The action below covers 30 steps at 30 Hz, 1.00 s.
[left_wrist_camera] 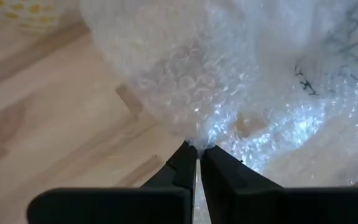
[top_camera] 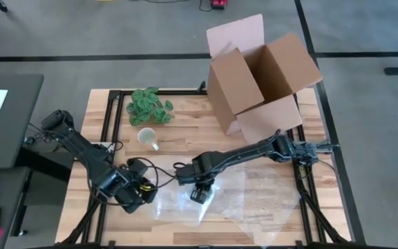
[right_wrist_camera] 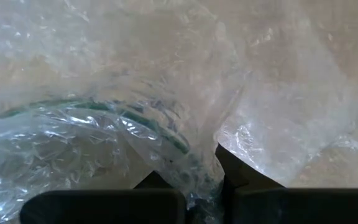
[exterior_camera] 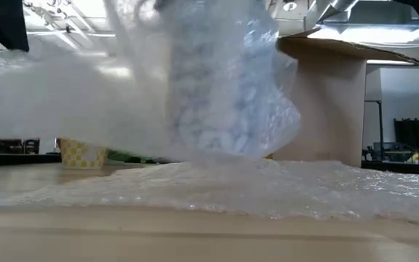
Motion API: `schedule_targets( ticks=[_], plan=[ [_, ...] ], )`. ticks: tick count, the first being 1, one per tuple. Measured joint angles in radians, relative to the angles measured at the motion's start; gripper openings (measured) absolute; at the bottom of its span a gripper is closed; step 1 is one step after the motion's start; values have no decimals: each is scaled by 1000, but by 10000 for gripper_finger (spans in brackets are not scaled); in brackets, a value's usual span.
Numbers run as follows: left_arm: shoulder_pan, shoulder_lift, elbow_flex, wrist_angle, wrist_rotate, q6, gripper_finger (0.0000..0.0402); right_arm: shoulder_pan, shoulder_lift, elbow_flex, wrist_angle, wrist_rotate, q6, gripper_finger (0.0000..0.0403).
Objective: Wrap mug
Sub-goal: Wrap the blue mug with bubble wrap
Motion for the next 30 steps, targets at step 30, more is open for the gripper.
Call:
schedule_targets(
  ticks=[30],
  plan=[
    [129,-5,29,487,-109,344,0,-10,60,1,52,94,15,112]
  ],
)
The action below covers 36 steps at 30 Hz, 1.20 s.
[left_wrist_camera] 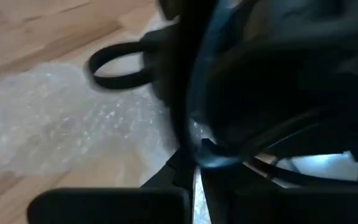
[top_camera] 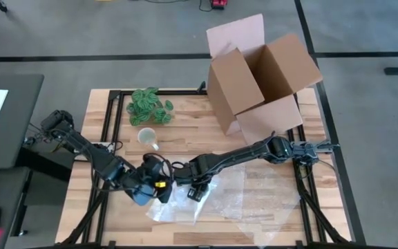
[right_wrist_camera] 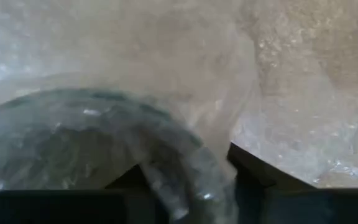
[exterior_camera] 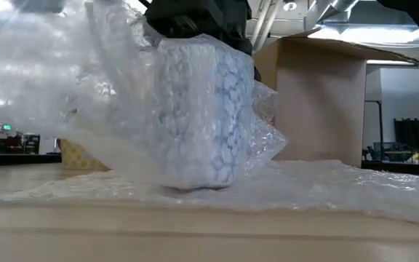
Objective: Wrap mug
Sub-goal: Wrap the blue mug with bubble wrap
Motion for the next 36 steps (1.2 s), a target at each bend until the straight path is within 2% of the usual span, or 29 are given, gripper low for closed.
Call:
schedule_targets(
  ticks=[6,11,16,21,26,33,36],
  plan=[
    [9,-1,20,32,3,32,0,13,-40,-2,-11,-6,-28,175],
    [11,-1,50,32,-1,59,0,16,-85,-2,-14,-8,-61,195],
    [14,-1,53,35,1,62,0,21,-126,-2,-31,-6,-97,191],
    [19,6,53,31,3,67,0,32,-141,-1,6,85,-123,177],
    [27,6,53,40,6,71,0,44,-145,-1,0,85,-124,162],
    [38,6,53,67,4,99,0,56,-283,2,-29,140,-108,132],
    [48,6,53,92,10,138,0,59,-301,2,-3,148,-109,125]
  ],
)
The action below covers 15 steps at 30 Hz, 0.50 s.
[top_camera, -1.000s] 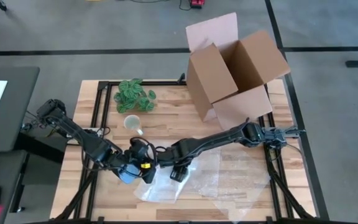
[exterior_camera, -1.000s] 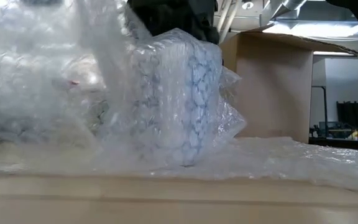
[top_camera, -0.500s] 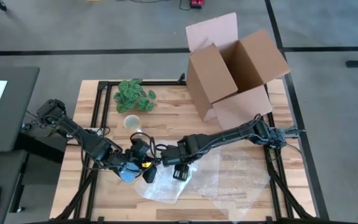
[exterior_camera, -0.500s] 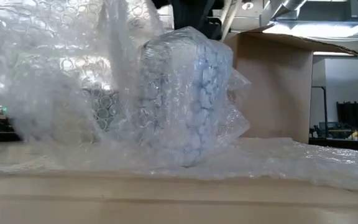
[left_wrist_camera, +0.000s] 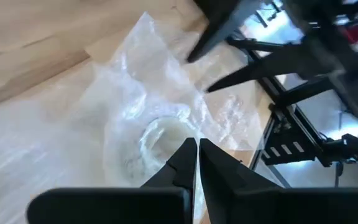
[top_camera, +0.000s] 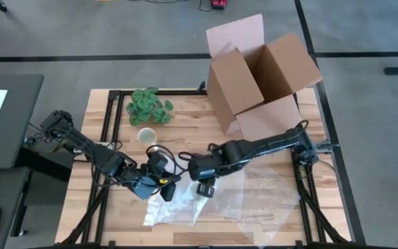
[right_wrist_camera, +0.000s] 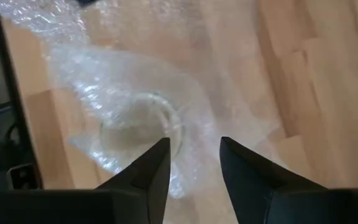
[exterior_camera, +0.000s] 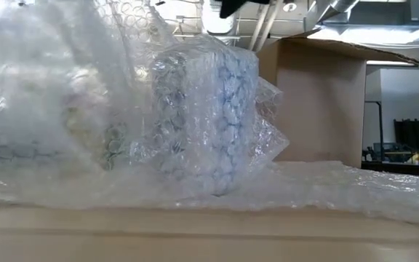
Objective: Wrap mug
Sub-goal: Wrap the blue mug with bubble wrap
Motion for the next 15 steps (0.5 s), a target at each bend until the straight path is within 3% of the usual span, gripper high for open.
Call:
schedule_targets(
  ticks=[5,11,15],
  plan=[
    [27,0,0,-34,107,47,0,33,19,-1,-3,6,0,122],
    [25,-8,2,-349,313,-160,4,42,24,-2,-13,14,31,122],
    [21,-8,-77,-402,435,-200,38,35,20,-2,-34,15,44,122]
  ],
)
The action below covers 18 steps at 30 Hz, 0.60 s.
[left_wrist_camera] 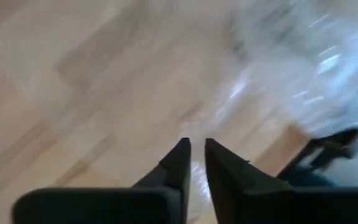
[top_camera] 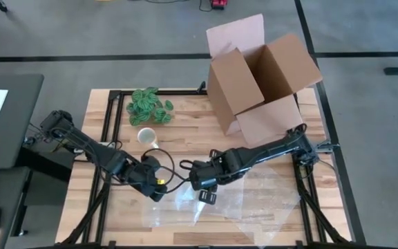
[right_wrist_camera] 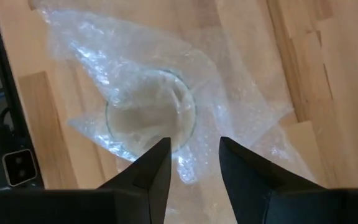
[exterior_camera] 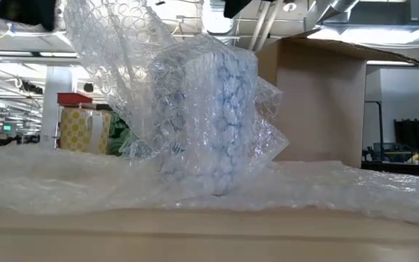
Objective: Wrap mug
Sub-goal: Wrap the blue mug with bubble wrap
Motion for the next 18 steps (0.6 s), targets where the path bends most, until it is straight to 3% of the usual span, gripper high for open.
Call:
schedule_targets(
  ticks=[9,18],
  plan=[
    [25,2,-214,40,-26,-115,157,0,17,-23,1,-11,4,122],
    [85,9,-460,357,-88,-177,175,3,18,-137,14,-75,57,122]
  ],
)
